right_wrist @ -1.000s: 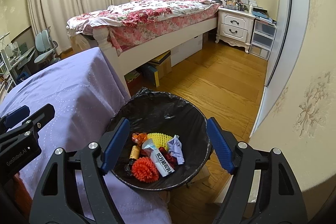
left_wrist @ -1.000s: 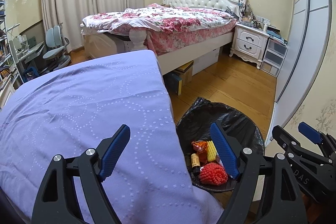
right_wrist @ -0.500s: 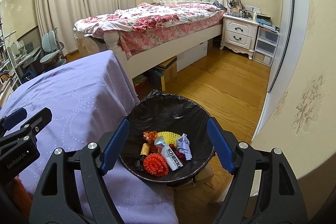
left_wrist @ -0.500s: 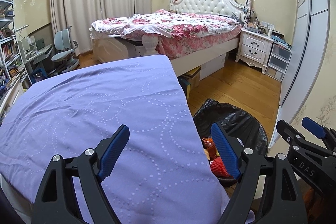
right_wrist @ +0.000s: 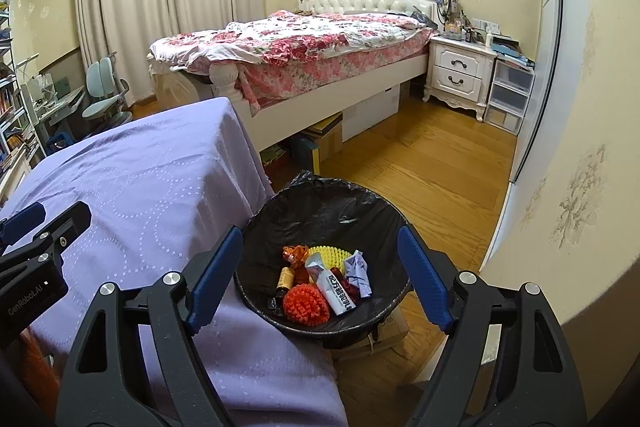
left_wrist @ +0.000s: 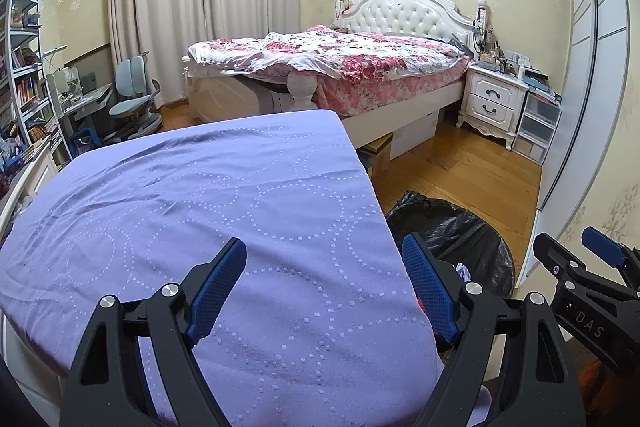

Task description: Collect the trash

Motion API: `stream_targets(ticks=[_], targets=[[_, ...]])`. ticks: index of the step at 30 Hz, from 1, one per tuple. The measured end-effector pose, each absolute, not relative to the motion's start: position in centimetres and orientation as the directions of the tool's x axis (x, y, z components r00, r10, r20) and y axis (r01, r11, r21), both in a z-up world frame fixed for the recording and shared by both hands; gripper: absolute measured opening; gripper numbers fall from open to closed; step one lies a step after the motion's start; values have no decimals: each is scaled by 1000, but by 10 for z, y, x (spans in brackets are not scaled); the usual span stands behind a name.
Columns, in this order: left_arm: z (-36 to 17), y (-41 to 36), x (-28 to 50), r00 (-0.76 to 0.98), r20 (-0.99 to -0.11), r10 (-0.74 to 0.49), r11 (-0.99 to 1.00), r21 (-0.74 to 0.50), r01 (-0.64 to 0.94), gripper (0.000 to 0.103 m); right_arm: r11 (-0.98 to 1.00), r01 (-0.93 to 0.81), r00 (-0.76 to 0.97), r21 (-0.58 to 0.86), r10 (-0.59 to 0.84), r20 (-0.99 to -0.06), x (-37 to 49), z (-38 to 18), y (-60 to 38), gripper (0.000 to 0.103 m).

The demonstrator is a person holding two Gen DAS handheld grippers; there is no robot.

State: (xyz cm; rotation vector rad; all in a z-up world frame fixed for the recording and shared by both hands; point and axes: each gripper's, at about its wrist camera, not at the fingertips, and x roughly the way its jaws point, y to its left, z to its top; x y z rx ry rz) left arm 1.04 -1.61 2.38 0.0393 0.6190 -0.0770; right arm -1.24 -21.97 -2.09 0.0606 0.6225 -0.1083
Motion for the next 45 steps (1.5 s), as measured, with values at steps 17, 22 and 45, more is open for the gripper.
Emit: stream_targets(ticks=[17,22,45], targets=[[25,-13,8,816,-576,-59,997,10,79,80,993,116,809,20,-83,-583,-16,-20,-216,78],[25,-13,8,816,-575,-59,997,9,78,80,993,116,809,20,-83,-582,-17,-20,-216,78],[24,-13,8,814,-577,-59,997,9,79,80,993,116,809,19,-83,-582,-16,-19,-215,78]])
